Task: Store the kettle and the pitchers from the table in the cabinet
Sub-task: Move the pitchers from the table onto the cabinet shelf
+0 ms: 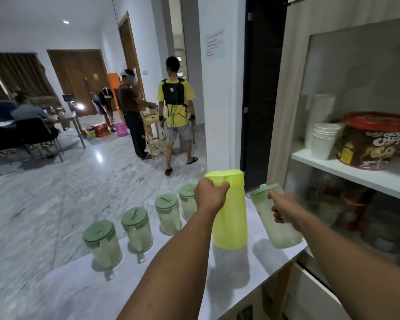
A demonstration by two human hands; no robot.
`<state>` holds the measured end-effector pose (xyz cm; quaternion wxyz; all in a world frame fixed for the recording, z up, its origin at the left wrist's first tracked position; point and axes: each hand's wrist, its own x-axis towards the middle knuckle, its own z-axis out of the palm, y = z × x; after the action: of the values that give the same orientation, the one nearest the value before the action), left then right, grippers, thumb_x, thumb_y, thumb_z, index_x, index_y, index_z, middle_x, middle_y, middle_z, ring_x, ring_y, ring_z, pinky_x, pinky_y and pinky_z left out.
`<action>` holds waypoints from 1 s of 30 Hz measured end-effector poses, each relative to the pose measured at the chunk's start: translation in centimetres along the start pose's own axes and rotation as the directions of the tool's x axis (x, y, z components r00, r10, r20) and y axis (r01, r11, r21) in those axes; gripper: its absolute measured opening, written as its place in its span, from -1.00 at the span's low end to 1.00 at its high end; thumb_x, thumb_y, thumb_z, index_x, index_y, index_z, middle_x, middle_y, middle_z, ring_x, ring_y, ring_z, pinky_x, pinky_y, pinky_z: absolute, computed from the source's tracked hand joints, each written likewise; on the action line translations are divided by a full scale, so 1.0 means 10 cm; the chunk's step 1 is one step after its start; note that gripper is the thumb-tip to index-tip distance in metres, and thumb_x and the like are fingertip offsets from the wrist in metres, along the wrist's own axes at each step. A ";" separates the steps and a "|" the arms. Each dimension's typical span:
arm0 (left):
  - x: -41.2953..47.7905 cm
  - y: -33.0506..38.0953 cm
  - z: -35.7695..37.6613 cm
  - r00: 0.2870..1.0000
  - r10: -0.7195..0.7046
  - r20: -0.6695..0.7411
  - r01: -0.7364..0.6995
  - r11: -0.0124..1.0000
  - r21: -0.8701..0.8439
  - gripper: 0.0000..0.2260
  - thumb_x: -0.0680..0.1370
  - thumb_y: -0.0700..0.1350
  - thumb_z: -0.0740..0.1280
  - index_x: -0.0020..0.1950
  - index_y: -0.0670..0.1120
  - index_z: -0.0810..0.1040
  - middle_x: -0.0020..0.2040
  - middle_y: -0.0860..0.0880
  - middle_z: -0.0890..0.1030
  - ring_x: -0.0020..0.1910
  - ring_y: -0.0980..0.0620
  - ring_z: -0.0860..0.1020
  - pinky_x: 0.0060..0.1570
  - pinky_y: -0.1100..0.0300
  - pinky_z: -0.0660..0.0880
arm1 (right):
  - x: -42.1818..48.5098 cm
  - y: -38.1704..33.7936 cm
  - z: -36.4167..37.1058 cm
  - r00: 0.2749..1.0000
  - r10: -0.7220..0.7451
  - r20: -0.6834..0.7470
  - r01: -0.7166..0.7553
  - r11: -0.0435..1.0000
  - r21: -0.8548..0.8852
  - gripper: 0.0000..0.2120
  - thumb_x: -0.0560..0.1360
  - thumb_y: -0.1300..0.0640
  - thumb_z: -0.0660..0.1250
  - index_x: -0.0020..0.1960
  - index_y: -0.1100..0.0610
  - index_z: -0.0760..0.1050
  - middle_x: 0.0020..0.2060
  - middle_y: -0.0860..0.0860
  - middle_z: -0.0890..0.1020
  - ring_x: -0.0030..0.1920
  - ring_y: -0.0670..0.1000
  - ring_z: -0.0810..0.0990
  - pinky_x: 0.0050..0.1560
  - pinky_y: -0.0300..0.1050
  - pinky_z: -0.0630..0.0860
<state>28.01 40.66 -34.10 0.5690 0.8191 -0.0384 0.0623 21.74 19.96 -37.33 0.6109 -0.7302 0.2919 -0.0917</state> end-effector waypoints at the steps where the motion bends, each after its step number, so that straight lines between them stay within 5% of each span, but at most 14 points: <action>1: -0.01 0.00 0.00 1.000 0.002 0.003 -0.001 1.000 -0.008 -0.63 0.26 0.08 0.40 -0.40 -0.03 0.22 -0.37 -0.25 0.54 -0.19 -0.23 0.70 -0.26 -0.12 0.58 | -0.03 0.01 -0.02 1.000 0.001 0.001 -0.001 1.000 -0.003 -0.69 0.41 -0.12 0.34 -0.14 0.12 0.40 -0.40 0.09 0.40 -0.41 0.06 0.33 -0.33 -0.09 0.43; 7: -0.12 -0.03 0.03 0.999 -0.001 0.032 0.002 1.000 -0.023 -0.66 0.27 0.07 0.40 -0.40 -0.04 0.25 -0.23 -0.31 0.68 -0.18 -0.20 0.72 -0.31 -0.02 0.56 | -0.14 0.14 -0.10 1.000 0.018 -0.024 -0.019 0.999 -0.045 -0.78 0.44 -0.02 0.31 -0.14 0.14 0.43 -0.39 0.11 0.44 -0.43 0.07 0.36 -0.33 -0.10 0.44; 13: -0.18 -0.08 0.02 0.999 -0.021 0.050 0.021 1.000 -0.014 -0.62 0.27 0.06 0.41 -0.41 -0.02 0.20 -0.42 -0.09 0.40 -0.18 -0.23 0.72 -0.36 0.08 0.38 | -0.21 0.14 -0.06 1.000 0.009 0.006 -0.009 0.999 -0.051 -0.80 0.43 0.01 0.30 -0.15 0.15 0.43 -0.37 0.13 0.46 -0.41 0.07 0.37 -0.34 -0.10 0.45; 25: -0.22 0.04 -0.02 0.993 -0.050 0.110 0.054 0.998 -0.036 -0.63 0.26 0.07 0.42 -0.39 -0.01 0.21 -0.39 -0.09 0.45 -0.15 -0.22 0.72 -0.36 0.03 0.45 | -0.25 0.15 -0.12 1.000 0.016 0.025 -0.014 0.996 -0.086 -0.74 0.40 -0.01 0.30 -0.08 0.19 0.45 -0.35 0.12 0.49 -0.38 0.08 0.40 -0.35 -0.10 0.46; 30: -0.34 0.28 0.07 0.987 -0.017 0.162 0.025 0.999 -0.043 -0.57 0.46 -0.13 0.45 -0.38 -0.02 0.19 -0.47 0.03 0.33 -0.25 -0.11 0.75 -0.31 0.14 0.39 | -0.32 0.02 -0.40 0.999 0.023 0.036 -0.019 0.993 -0.113 -0.80 0.48 0.02 0.30 -0.06 0.17 0.44 -0.35 0.12 0.43 -0.41 0.03 0.34 -0.39 -0.15 0.36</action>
<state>24.32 39.01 -32.25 0.5829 0.8087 -0.0773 -0.0113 17.14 18.29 -35.90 0.5748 -0.7620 0.2929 -0.0552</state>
